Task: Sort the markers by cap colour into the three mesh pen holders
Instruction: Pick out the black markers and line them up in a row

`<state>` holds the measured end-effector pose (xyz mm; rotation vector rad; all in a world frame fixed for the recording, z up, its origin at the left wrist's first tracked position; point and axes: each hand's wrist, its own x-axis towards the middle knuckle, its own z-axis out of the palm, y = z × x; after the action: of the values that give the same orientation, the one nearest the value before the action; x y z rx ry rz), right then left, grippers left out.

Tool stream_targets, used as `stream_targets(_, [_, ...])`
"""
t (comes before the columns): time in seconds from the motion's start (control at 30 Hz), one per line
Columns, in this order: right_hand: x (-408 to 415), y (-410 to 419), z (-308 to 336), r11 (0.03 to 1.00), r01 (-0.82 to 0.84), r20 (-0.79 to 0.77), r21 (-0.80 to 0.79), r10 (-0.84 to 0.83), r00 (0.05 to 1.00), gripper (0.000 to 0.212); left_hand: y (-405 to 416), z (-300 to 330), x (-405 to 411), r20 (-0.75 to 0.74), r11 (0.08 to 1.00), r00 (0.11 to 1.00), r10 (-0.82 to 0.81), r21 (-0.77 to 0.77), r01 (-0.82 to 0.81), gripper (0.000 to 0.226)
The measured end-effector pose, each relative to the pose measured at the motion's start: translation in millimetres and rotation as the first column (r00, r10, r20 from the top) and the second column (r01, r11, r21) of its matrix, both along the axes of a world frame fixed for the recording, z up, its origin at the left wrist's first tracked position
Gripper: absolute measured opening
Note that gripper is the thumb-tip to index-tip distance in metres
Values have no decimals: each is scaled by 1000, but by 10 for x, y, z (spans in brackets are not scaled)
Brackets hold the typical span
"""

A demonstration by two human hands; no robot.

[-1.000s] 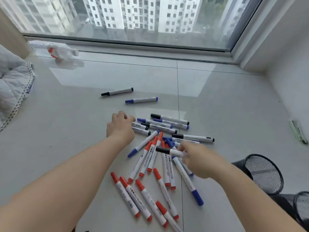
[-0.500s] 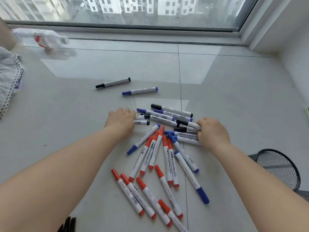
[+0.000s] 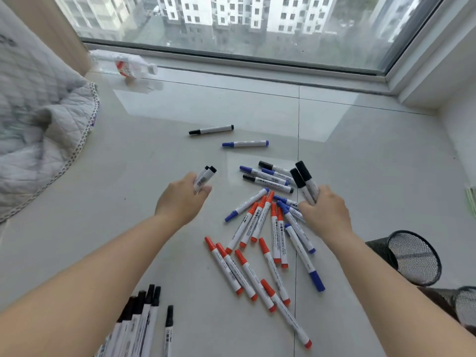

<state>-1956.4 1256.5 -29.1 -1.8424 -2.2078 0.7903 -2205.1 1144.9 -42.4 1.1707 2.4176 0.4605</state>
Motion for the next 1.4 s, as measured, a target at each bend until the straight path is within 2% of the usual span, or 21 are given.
stream_targets(0.1, [-277, -506, 55, 954, 13, -269, -298, -97, 958, 6, -438, 145, 7, 56, 995, 993, 100, -8, -100, 36])
stream_targets(0.17, [-415, -909, 27, 903, -50, -340, -426, -108, 934, 4, -785, 198, 30, 105, 986, 980, 169, -23, -167, 37])
stream_targets(0.27, [-529, -1510, -33, 821, -123, -346, -558, -96, 933, 8, -1343, 243, 58, 133, 967, 959, 251, -75, -243, 36])
stream_targets(0.4, [-623, -2117, -139, 716, -143, -304, -684, -100, 948, 10, -1972, 183, 29, 90, 950, 954, 288, -156, -272, 34])
stream_targets(0.57, [-748, -2548, -293, 757, -77, -218, -649, -88, 972, 8, -2476, -45, -196, 60, 918, 940, 336, -246, -312, 42])
stream_targets(0.77, [-892, -2921, -497, 830, 127, 3, -543, -150, 989, 5, -2909, -364, -458, 73, 888, 939, 335, -356, -289, 33])
stream_targets(0.9, [-1053, -3069, -564, 862, 239, 22, -447, -256, 966, 8, -3024, -477, -566, 56, 908, 950, 309, -315, -276, 42])
stream_targets(1.1, [-1171, -3204, -615, 912, 252, 34, -324, -255, 966, 29, -2899, -544, -525, 119, 947, 954, 277, -205, -249, 47])
stream_targets(1.2, [-1186, -3253, -615, 936, 213, 28, -280, -214, 976, 42, -2879, -558, -492, 98, 947, 953, 286, -184, -265, 49])
stream_targets(1.4, [-1197, -3219, -626, 980, 69, 255, -189, -19, 967, 56, -2847, -540, -460, 31, 939, 959, 283, -211, -270, 50])
